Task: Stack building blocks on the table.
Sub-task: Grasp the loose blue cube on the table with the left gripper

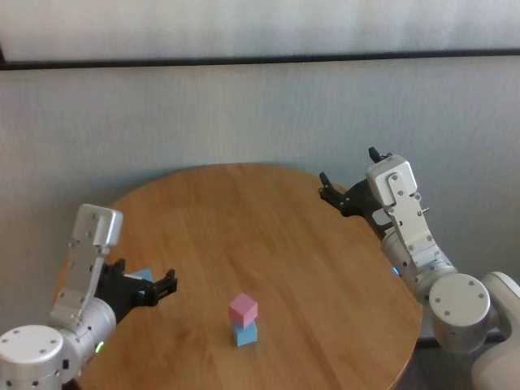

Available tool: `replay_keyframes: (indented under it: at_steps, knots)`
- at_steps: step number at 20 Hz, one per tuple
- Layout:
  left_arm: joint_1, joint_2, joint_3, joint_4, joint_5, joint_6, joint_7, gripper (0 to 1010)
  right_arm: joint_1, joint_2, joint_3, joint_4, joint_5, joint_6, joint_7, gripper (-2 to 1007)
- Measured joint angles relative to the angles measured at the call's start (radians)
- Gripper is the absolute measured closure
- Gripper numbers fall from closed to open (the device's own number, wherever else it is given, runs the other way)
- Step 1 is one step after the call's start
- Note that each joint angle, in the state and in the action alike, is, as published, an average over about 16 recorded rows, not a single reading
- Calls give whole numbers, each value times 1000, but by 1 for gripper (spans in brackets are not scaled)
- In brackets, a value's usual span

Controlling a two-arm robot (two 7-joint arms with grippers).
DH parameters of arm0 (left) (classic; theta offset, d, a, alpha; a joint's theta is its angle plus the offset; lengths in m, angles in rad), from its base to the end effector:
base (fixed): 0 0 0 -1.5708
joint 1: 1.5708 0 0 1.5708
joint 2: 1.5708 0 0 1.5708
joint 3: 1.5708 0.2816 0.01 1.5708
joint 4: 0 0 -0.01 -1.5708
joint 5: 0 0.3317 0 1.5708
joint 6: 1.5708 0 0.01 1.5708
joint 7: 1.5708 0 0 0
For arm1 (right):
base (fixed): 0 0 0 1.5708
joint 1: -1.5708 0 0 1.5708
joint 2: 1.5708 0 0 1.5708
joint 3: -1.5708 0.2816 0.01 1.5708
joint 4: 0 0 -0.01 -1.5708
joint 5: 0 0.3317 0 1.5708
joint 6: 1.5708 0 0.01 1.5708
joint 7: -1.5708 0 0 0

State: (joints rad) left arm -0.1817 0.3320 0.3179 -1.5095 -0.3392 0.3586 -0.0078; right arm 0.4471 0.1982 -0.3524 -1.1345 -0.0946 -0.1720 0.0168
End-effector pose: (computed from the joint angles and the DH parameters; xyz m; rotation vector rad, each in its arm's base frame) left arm 0.3867 -0.0014 -0.2691 0.3132 0.1979 1.2765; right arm 0.4605 0.0217 -0.2744 -0.1883 -0.4178 -1.2582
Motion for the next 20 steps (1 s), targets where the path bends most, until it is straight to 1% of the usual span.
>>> replay_keyframes:
  at_steps: [4,8,15,20]
  knots:
    - [-27,-12,13,39,37,12,15,11,0,0,0,0,1,2,0,1]
    - [-49,-24,17,77,62,16,25,11,1,0,0,-1,1,3,0,1]
    - [-77,-47,13,135,88,13,31,11,1,-1,-1,-1,1,4,0,1]
    - [-97,-62,10,175,97,7,17,10,1,-1,-1,-2,2,4,0,0]
